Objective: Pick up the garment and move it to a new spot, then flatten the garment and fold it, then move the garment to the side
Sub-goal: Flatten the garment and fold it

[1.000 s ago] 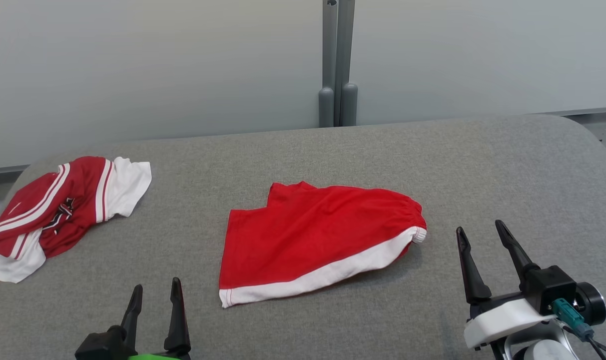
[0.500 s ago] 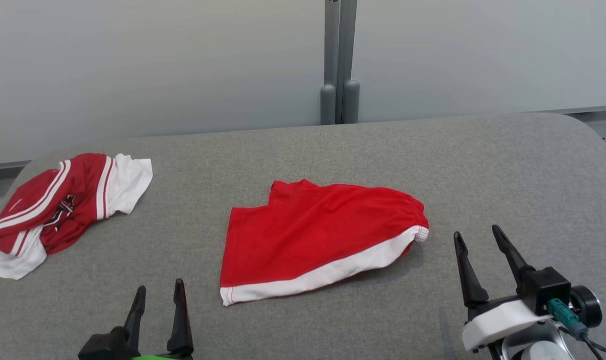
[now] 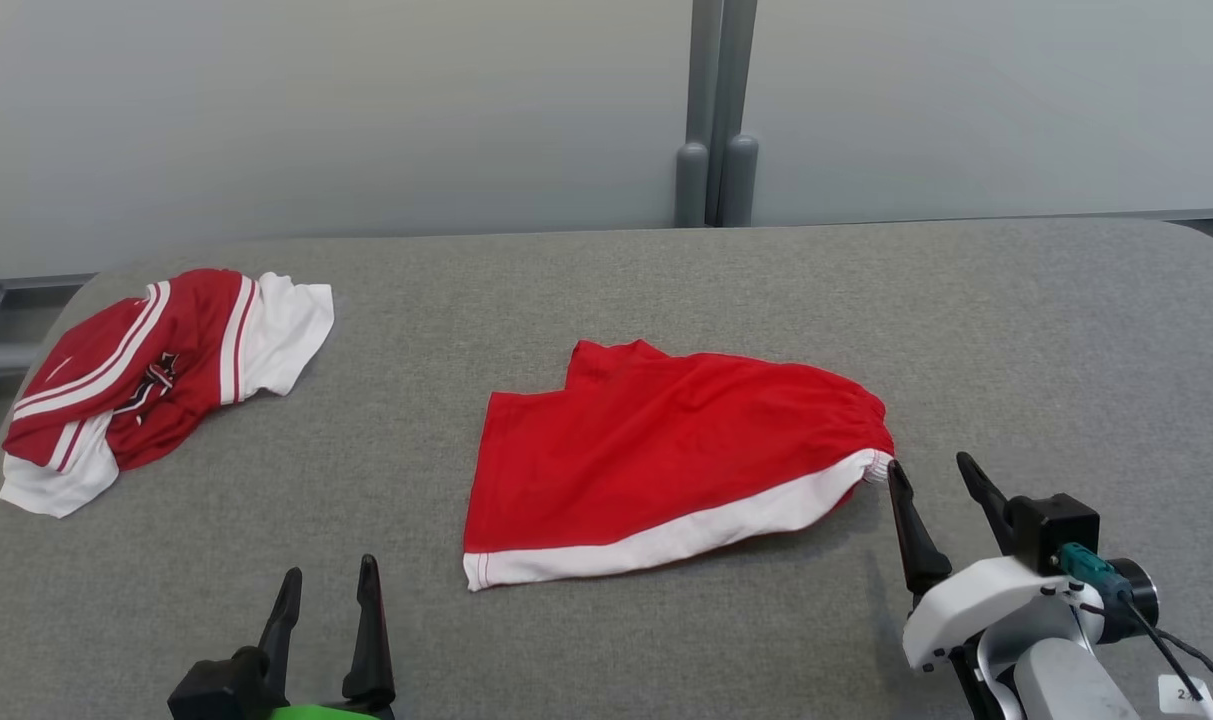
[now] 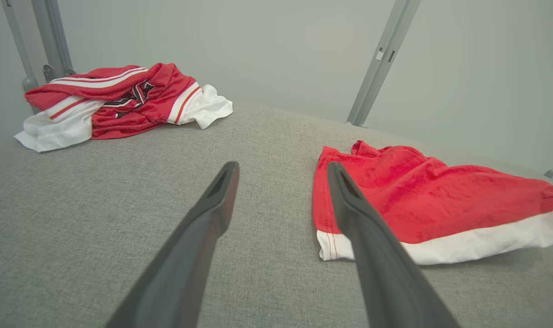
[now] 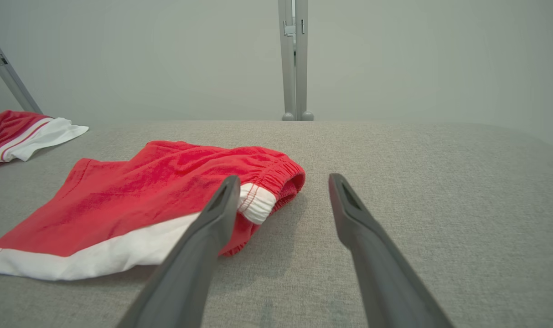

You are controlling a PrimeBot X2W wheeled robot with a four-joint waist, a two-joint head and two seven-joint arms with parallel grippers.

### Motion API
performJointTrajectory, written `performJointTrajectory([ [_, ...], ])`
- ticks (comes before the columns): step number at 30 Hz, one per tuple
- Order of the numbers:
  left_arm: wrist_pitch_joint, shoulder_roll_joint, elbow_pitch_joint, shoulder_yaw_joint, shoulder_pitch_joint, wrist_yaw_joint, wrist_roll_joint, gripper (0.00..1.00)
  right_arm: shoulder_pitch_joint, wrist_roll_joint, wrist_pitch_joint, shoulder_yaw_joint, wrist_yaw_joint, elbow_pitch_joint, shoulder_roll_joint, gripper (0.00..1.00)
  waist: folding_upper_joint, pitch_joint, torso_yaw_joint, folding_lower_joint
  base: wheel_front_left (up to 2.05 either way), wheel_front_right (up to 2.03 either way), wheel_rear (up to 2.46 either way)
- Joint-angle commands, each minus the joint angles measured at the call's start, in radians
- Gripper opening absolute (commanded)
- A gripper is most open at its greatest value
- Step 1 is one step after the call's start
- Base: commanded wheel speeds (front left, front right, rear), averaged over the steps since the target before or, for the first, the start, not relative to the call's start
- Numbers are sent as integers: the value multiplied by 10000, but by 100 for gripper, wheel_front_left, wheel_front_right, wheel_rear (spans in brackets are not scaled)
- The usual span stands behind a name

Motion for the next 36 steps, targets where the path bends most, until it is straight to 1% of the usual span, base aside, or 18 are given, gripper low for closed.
performJointTrajectory([
  [1,12,91,61,3,-226,-44,64,100,-269,78,-26,-7,1,295,-37,100,41,135,172,0,0,0,0],
  [9,10,119,130,-21,-336,-13,69,100,-1057,347,-152,167,1,1898,-37,100,41,313,550,0,0,0,0],
  [14,8,136,132,11,-339,14,36,100,-1278,700,-196,320,1,2343,-38,100,41,349,622,0,0,0,0],
  [15,7,136,133,16,-342,20,31,100,-1318,789,-201,357,1,2422,-38,98,41,355,630,0,0,0,0],
  [19,5,141,111,27,-348,43,22,100,-1494,959,-242,505,1,2658,-37,75,41,380,635,0,0,0,0],
  [20,5,141,103,31,-354,56,24,100,-1544,1019,-249,566,1,2702,-35,71,41,393,631,0,0,0,0],
  [22,4,139,96,23,-377,70,30,100,-1620,1061,-251,694,1,2818,-37,55,41,414,626,0,0,0,0],
  [23,4,139,93,13,-387,76,34,100,-1673,1068,-254,730,1,2869,-38,44,41,421,627,0,0,0,0],
  [24,4,139,91,2,-393,80,36,100,-1737,1066,-248,750,1,2896,-40,41,41,427,628,0,0,0,0],
  [25,3,142,93,3,-390,69,31,100,-1788,1046,-245,767,1,2917,-38,36,41,433,627,0,0,0,0],
  [28,3,148,117,-15,-366,79,14,100,-1839,925,-254,804,1,2931,-38,26,41,426,620,0,0,0,0],
  [29,3,147,127,-24,-366,84,6,100,-1824,870,-256,801,1,2871,-38,21,41,420,616,0,0,0,0],
  [30,3,146,137,-29,-362,88,-1,100,-1777,831,-258,788,1,2786,-38,13,41,412,609,0,0,0,0],
  [31,2,147,144,-29,-351,92,-11,100,-1707,776,-258,765,1,2696,-38,0,41,401,597,0,0,0,0],
  [35,19,125,190,-98,-273,26,-68,100,-1400,539,-254,644,1,2205,-40,0,41,354,508,0,0,0,0],
  [36,52,94,252,-167,-262,-52,-84,100,-1228,424,-254,579,1,1881,-38,0,41,335,440,0,0,0,0],
])
